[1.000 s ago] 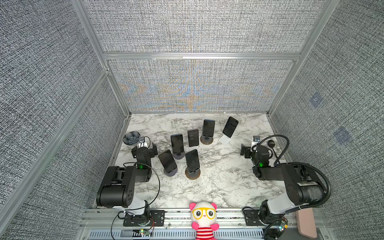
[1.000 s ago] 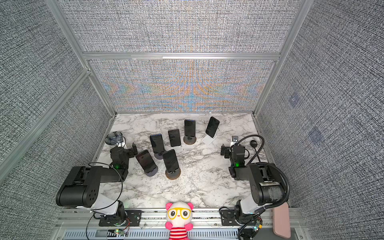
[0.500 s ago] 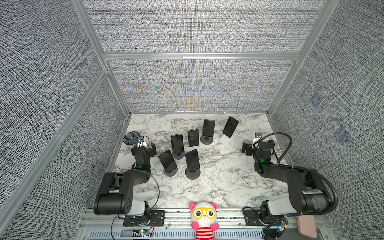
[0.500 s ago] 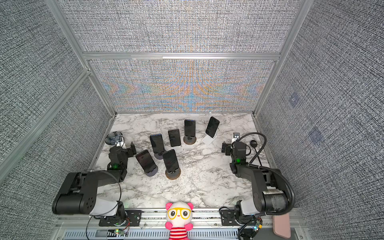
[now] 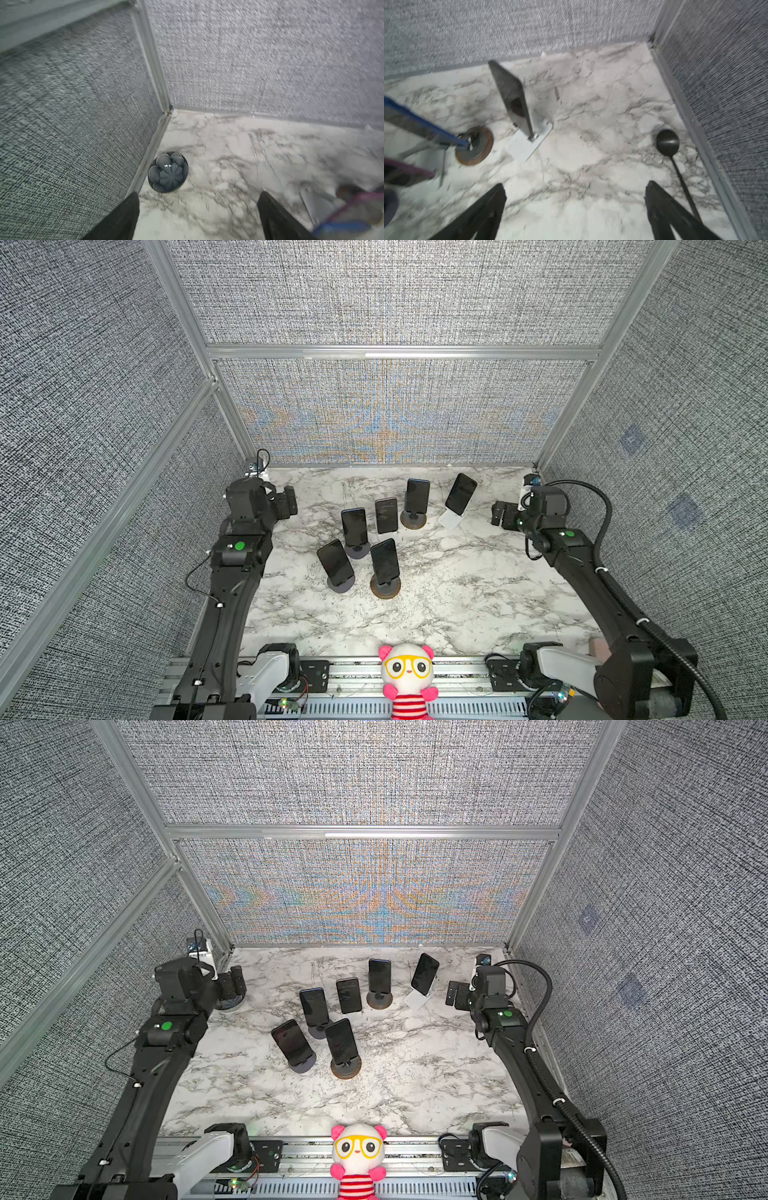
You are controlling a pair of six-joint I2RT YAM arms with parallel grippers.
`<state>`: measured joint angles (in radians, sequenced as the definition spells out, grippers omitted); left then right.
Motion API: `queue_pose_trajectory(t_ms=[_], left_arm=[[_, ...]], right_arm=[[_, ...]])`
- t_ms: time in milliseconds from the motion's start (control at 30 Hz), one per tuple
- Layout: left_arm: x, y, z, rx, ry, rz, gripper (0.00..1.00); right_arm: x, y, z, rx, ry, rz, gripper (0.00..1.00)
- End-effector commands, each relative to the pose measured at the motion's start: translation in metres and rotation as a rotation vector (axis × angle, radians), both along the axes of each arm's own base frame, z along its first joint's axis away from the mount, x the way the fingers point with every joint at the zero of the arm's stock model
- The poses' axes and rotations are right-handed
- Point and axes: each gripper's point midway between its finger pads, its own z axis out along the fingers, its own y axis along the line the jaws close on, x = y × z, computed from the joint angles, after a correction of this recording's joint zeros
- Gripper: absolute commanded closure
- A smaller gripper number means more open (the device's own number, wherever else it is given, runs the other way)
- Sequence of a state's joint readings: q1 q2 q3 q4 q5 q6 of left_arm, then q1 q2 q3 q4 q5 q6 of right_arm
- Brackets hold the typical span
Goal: Remove the phone from the phone stand
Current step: 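Raise both arms from rest and reach toward the phones on stands, then grasp the black phone on the grey stand with the left gripper and lift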
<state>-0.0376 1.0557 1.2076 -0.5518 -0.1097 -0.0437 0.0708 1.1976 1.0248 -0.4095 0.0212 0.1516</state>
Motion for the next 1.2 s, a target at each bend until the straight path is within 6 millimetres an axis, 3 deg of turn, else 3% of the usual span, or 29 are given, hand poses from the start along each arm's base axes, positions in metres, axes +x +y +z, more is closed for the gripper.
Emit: queue_pose_trajectory(t_ms=[0,200,400,567,700,800,1167], left_arm=[[-0.069,-0.042,-0.056,-0.080,0.411,-0.260,0.09],[-0.100,-0.079,-0.072,-0.146,0.534,-0.525,0.13],[-0.095,-0.102,-0.083,-0.128,0.562,-0.654,0.18],[-0.086,-0.104,-0.100,-0.100,0.574,-0.675,0.23],[-0.075,-0.103,-0.110,-0.079,0.562,-0.672,0.34],[-0.068,-0.103,-0.116,-0.078,0.572,-0.673,0.35],[-0.055,-0.115,-0.132,-0.141,0.630,-0.719,0.43]], right_arm=[[-0.046,0.038,-0.017,0.074,0.237,0.203,0.05],[-0.055,0.078,0.020,0.111,0.200,0.348,0.07],[-0.064,0.101,0.031,0.136,0.196,0.430,0.08],[-0.071,0.107,0.027,0.142,0.201,0.448,0.09],[-0.073,0.106,0.032,0.113,0.195,0.458,0.09],[-0.073,0.103,0.034,0.095,0.187,0.459,0.09],[-0.071,0.096,0.011,0.050,0.221,0.431,0.09]])
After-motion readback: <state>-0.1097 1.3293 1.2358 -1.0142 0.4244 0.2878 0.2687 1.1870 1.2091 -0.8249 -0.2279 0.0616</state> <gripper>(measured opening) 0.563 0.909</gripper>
